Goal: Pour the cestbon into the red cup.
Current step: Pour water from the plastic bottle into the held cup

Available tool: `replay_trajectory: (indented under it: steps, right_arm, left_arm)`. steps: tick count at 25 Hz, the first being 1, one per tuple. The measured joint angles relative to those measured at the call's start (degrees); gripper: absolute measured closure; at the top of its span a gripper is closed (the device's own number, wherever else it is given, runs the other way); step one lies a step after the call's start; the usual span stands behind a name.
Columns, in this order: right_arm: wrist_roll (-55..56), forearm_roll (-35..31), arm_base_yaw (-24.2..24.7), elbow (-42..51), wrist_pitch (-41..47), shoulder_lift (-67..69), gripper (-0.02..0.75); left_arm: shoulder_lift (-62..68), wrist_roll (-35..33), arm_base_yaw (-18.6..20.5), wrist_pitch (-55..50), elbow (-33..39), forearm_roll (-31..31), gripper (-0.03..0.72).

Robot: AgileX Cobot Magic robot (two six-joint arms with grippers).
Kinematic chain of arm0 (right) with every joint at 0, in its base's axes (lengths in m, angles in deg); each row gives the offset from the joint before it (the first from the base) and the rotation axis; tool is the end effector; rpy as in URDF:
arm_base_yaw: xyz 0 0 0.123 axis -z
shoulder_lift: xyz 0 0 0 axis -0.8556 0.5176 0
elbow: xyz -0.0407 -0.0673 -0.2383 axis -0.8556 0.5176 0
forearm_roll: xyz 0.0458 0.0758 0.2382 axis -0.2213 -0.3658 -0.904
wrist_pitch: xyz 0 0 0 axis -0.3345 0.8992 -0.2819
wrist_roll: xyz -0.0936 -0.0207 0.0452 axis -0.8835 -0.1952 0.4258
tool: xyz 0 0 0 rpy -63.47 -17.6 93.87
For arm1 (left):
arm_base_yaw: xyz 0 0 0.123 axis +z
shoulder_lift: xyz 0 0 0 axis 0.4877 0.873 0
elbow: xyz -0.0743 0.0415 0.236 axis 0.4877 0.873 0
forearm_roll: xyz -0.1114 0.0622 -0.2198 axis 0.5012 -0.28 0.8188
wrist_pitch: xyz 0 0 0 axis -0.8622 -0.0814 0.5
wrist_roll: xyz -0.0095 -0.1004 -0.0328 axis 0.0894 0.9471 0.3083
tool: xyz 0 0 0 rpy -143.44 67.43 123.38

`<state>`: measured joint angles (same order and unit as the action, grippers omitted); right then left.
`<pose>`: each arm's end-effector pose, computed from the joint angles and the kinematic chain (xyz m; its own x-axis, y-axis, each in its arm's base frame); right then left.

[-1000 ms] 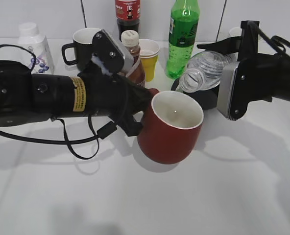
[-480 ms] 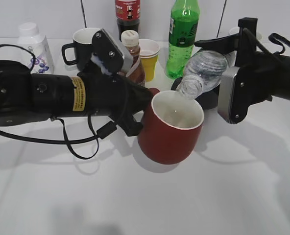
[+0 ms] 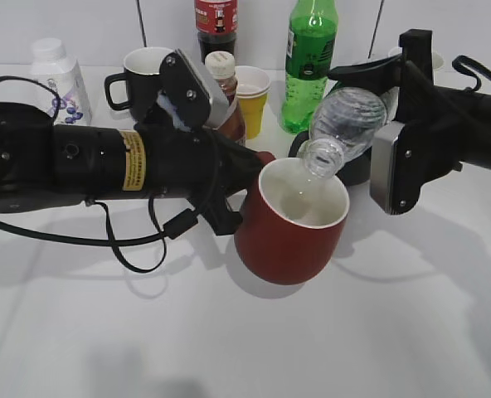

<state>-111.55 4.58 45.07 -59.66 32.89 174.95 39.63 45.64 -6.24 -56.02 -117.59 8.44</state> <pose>0.2987 0.1334 0.1692 0.7327 -0.6781 -0.0574 -0.1457 -0.0739 -0.9866 0.2674 -0.2449 0.1462 -0.0569 0.4138 -0.9086 0.9051 0.4055 0.1280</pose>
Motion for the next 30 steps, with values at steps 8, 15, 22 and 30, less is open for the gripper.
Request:
replay_trajectory:
  steps: [8, 15, 22, 30]
  right_arm:
    - [-2.61, -0.05, 0.00, 0.00, -0.79, 0.00, 0.269]
    - [-5.13, -0.16, 0.00, 0.00, -1.03, 0.00, 0.269]
    - [-6.64, -0.89, 0.00, 0.00, -1.09, 0.00, 0.269]
    - [-9.00, -2.43, 0.00, 0.00, -1.09, 0.00, 0.269]
  left_arm:
    - [1.95, 0.01, 0.00, 0.97, 0.00, -0.75, 0.629]
    - [2.01, 0.01, 0.00, 2.08, 0.00, -0.87, 0.629]
    - [2.01, 0.01, 0.00, 2.08, 0.00, -1.36, 0.629]
    - [2.01, -0.01, 0.00, 2.08, 0.00, -2.64, 0.629]
